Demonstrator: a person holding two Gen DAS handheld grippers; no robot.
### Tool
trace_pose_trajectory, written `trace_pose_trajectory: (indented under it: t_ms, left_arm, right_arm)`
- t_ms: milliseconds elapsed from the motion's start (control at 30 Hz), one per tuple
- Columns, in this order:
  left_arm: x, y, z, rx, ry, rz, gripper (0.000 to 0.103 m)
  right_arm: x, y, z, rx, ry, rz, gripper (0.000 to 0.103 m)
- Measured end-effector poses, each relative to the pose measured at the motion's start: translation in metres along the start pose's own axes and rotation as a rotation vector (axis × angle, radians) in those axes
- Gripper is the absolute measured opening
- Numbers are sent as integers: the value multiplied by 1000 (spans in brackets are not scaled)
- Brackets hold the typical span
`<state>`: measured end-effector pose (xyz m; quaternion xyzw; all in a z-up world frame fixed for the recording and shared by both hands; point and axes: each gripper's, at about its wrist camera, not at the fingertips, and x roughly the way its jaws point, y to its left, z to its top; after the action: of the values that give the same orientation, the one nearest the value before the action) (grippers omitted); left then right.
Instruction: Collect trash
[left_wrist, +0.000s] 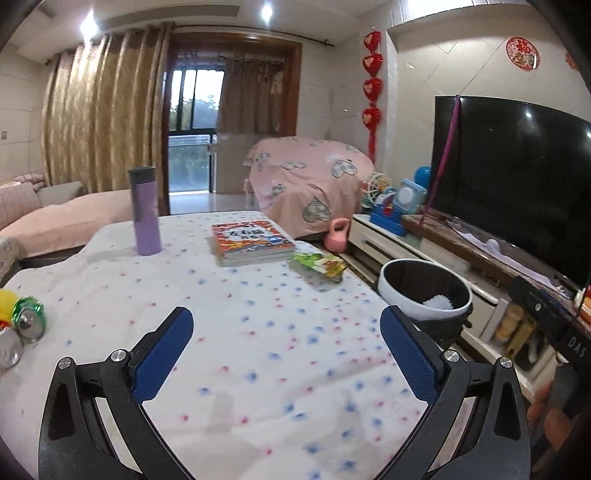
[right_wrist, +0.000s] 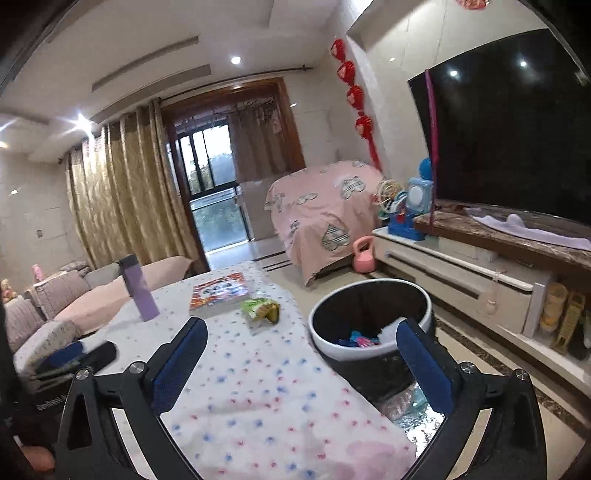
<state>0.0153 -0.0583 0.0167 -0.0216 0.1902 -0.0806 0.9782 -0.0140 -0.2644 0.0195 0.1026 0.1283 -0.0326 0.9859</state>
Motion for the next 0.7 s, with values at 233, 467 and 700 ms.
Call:
trace_pose_trajectory:
  t_ms: [233,467,700]
  left_arm:
    - [-4,5,-13,18,-32,68,103]
    - [-6,11,-18,7,-23,94,103]
    - [-11,4,-19,24,-37,97,103]
  right_arm:
    - [-3,3,-22,-48,-27,-49,103]
    - [-11,9,-25,-73,-48,-63,103]
    - [-11,13,-27,-88,-44,-61,103]
